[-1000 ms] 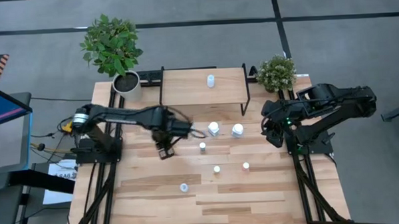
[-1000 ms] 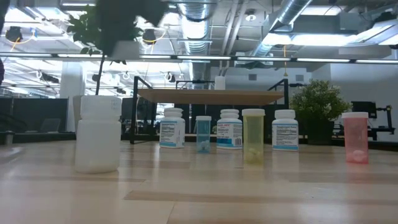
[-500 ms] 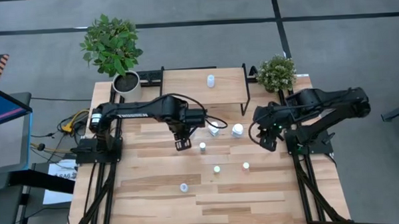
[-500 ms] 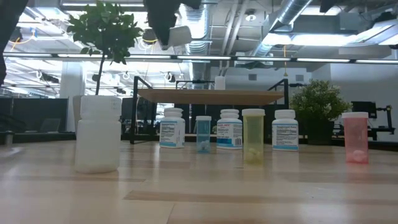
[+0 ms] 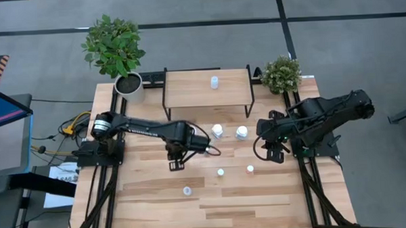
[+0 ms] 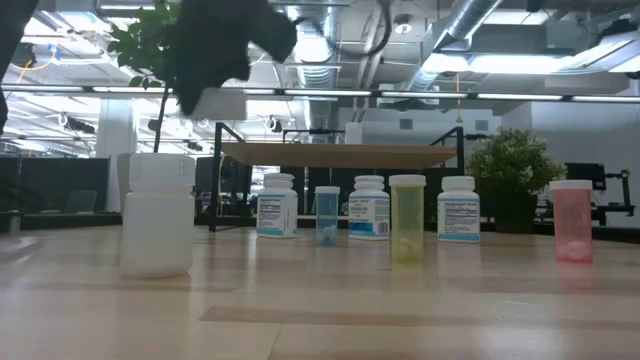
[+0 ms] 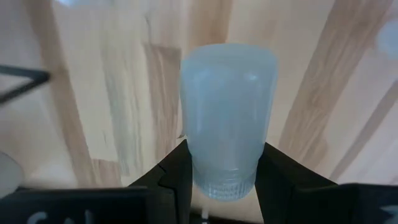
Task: Pick and place medicine bottles onto shelf by color
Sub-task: Put the top white pill bottle on the shelf
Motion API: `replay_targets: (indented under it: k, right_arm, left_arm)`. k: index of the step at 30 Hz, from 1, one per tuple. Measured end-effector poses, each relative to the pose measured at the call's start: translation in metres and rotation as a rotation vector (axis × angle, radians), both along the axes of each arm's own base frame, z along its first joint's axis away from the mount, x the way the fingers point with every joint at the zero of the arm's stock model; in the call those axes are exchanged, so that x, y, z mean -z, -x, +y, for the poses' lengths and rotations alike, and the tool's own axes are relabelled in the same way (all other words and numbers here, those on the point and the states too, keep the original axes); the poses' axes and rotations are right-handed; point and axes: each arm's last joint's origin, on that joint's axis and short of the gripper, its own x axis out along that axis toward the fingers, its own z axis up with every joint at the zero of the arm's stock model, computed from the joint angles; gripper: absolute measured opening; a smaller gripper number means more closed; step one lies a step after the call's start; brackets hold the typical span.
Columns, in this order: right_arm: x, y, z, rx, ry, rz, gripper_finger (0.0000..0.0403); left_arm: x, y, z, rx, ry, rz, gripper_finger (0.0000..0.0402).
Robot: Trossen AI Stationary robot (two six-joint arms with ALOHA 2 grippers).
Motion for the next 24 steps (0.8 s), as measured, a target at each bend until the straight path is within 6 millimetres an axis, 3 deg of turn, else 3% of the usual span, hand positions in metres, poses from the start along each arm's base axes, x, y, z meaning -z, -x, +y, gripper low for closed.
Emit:
replay_targets:
  k: [13,24]
  right_arm:
    - [-0.002,-0.002,0.002,-0.004,-0.011,-0.035,0.0179]
    - [-0.002,-0.002,0.002,-0.001,-0.012,-0.035,0.0179]
  left_arm:
    - [0.055,0.018,-0.008,-0.016,-0.004,0.116,0.0109]
    - [0.068,0.021,-0.010,-0.019,0.045,0.120,0.0111]
